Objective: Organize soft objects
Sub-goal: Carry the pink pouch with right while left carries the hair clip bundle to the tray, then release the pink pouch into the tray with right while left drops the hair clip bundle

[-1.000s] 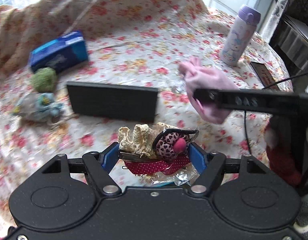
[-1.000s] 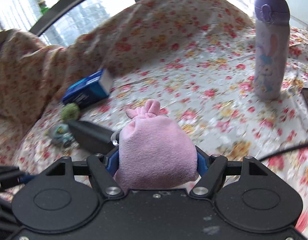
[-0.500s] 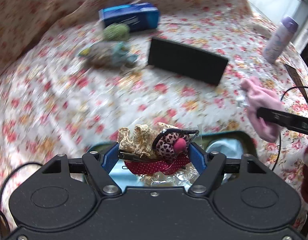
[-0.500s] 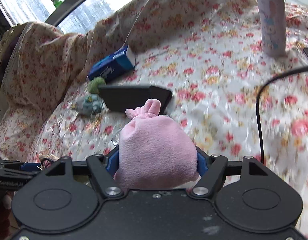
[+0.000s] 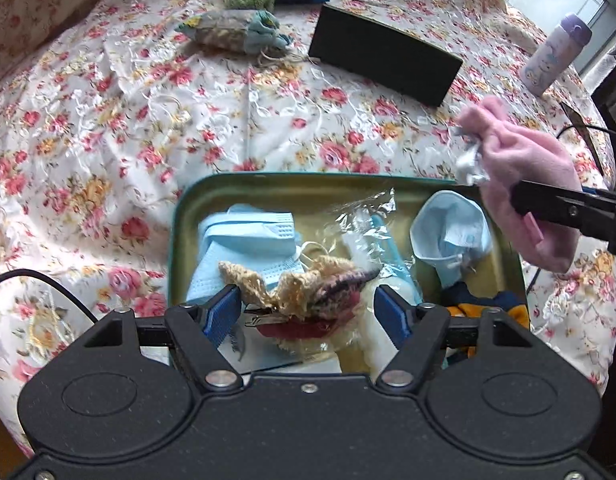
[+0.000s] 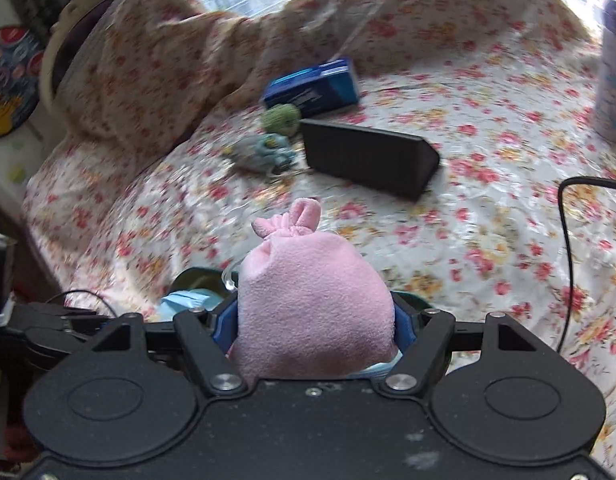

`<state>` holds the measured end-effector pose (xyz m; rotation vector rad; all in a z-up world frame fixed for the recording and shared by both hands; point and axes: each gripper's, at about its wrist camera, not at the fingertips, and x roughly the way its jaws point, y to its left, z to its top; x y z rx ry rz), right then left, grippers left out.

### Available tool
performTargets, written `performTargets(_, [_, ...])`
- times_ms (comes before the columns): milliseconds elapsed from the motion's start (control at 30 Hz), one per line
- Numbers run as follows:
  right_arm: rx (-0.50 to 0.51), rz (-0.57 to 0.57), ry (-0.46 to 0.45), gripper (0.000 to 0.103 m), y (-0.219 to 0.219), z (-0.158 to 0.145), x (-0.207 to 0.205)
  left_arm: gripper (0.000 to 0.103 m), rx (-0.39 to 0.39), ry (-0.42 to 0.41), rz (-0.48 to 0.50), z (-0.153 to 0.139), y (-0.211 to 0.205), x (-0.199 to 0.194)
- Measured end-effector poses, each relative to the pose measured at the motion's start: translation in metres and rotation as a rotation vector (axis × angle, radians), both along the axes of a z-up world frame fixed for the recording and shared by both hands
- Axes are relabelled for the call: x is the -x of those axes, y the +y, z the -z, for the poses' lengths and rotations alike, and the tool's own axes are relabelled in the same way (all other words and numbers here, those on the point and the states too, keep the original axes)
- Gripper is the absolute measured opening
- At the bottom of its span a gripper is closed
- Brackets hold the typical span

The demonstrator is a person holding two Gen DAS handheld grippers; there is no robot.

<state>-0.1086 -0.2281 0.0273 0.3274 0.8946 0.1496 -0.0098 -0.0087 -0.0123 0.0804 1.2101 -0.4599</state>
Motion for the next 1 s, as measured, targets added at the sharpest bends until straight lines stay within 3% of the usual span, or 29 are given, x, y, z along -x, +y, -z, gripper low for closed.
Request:
performTargets(233, [0.001, -0.043, 0.017, 0.072, 0.019, 0.001, -0.001, 0.07, 0.01, -0.046, -0.011, -0.005, 0.0, 0.001])
performTargets(333, [0.016, -0.05, 0.035, 0.072, 0.024, 0.005, -0.001, 0.081, -0.003, -0.073, -0.038, -0.008, 0.005, 0.0])
performTargets(567, [0.036, -0.07, 0.068, 0.073, 0.027, 0.014, 0.004, 0.082, 0.002, -0.074, -0.096, -0.008, 0.019, -0.005])
performTargets(700, [0.03, -0.081, 0.055, 0.083, 0.03, 0.013, 0.006, 0.082, 0.007, -0.07, -0.111, -0.008, 0.021, -0.005])
performTargets(1000, [0.049, -0.071, 0.05, 0.083, 0.026, 0.011, 0.004, 0.085, 0.006, -0.086, -0.107, -0.01, 0.018, -0.002])
